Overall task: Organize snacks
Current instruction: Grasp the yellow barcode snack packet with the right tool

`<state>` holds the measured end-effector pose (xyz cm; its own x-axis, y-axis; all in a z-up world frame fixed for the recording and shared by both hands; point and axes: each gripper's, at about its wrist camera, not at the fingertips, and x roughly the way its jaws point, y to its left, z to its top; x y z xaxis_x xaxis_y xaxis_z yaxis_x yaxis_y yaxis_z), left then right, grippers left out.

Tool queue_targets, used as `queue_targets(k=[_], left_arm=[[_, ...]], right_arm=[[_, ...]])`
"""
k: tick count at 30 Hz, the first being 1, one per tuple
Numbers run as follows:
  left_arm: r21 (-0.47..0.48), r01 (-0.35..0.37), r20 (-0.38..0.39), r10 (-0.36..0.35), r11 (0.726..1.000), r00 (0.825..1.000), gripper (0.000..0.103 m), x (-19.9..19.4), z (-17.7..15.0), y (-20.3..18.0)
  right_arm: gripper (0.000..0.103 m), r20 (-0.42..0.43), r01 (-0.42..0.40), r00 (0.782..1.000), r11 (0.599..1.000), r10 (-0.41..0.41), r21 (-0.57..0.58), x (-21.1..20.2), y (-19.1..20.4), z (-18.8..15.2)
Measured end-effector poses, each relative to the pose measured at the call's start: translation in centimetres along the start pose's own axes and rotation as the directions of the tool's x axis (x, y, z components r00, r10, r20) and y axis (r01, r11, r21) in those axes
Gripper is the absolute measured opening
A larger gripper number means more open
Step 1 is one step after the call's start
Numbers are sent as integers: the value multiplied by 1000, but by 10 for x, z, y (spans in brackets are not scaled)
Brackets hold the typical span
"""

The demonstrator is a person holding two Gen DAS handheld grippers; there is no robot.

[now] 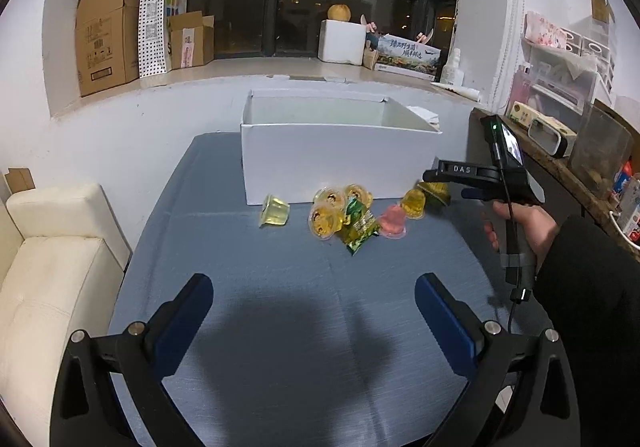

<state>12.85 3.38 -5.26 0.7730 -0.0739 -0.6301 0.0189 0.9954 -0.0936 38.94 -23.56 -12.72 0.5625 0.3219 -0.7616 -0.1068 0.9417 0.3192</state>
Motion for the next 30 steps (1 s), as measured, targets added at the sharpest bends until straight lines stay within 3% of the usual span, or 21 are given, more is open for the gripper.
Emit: queue_targets(k=[2,4,6,9,17,23,26,30], left_arm=[[-3,0,-5,-1,1000,1000,103,2,0,1],[-9,-3,-11,3,1000,1000,103,6,0,3],[-15,4,-17,-4,1000,1000,103,8,-1,3],[-12,2,-20,-2,1000,1000,103,10,-2,1],[-23,-21,-32,20,1000,999,103,26,1,8],[-9,-97,-45,97,995,994,103,65,21,26],[12,-104,-57,105,994,993,103,89,33,32],[36,-112,-70,114,993,991,103,125,49,36]], right_arm=[[101,-9,0,1000,1000,0,-8,7,-1,-5],[88,20,16,1000,998,-15,-63,7,5,-8],[60,12,-4,1000,997,5,-80,8,8,-10],[52,7,-11,1000,993,12,-114,5,15,-12],[43,78,12,997,986,1,-164,-30,31,-22],[43,138,24,990,976,6,-219,-69,46,-37],[43,160,46,987,964,-3,-262,-85,56,-48],[43,164,16,986,964,29,-264,-106,62,-68]])
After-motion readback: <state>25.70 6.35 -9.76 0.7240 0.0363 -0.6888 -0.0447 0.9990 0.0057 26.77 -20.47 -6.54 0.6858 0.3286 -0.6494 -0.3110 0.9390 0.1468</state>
